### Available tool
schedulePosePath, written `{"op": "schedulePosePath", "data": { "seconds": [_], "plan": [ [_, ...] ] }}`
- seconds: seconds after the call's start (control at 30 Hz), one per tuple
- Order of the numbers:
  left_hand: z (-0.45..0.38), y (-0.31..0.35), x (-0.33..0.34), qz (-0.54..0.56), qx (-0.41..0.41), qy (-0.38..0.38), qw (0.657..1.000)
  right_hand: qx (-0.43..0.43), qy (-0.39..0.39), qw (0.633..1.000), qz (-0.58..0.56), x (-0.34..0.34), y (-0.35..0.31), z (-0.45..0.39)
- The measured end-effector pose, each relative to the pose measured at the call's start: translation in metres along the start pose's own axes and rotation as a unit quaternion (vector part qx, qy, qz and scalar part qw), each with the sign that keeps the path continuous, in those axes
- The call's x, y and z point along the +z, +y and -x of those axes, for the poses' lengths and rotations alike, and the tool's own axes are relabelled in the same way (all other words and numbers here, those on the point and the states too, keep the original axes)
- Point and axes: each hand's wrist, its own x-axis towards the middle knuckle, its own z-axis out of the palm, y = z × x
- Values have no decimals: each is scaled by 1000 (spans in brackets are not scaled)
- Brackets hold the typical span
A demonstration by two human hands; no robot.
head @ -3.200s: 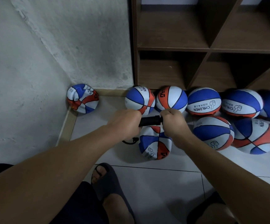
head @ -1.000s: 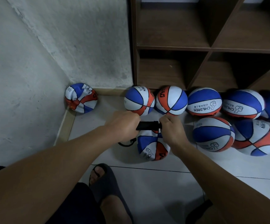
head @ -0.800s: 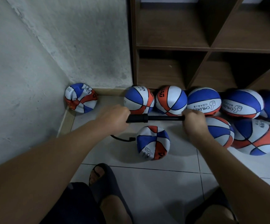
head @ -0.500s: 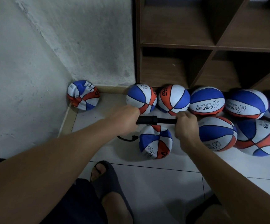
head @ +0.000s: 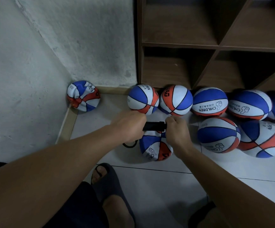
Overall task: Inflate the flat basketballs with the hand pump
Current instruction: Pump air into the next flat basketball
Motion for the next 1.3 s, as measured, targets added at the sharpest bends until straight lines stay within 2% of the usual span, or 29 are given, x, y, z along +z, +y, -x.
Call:
{"op": "schedulePosePath", "data": {
  "seconds": [0.13, 0.27, 0.4, 0.53, 0.63, 0.77, 0.93, 1.3],
  "plan": [
    [-2, -5, -9, 6, -13, 8, 1000, -6, -33, 999, 20, -10, -9, -4],
    [0, -27, -14, 3, -36, 7, 999, 53, 43, 998, -3, -52, -13, -26],
    [1, -32, -12, 7, -43, 13, 999, 83, 30, 996, -10, -79, -9, -43],
    [-1, -19, -13, 33, -36, 12, 999, 93, 50, 994, -26, -66, -10, -41],
    [-3, -8, -6, 66, -44, -8, 997, 59, 36, 997, 23, -44, -12, -28],
    [-1, -10, 0, 38, -63, -16, 997, 30, 15, 999, 10, -19, -14, -13],
    [2, -8, 2, 13, -38, -18, 999, 19, -3, 1000, 7, 0, -5, -4],
    [0, -13, -1, 17, -19, -15, 1000, 32, -53, 998, 26, -5, -5, -9]
  ]
}}
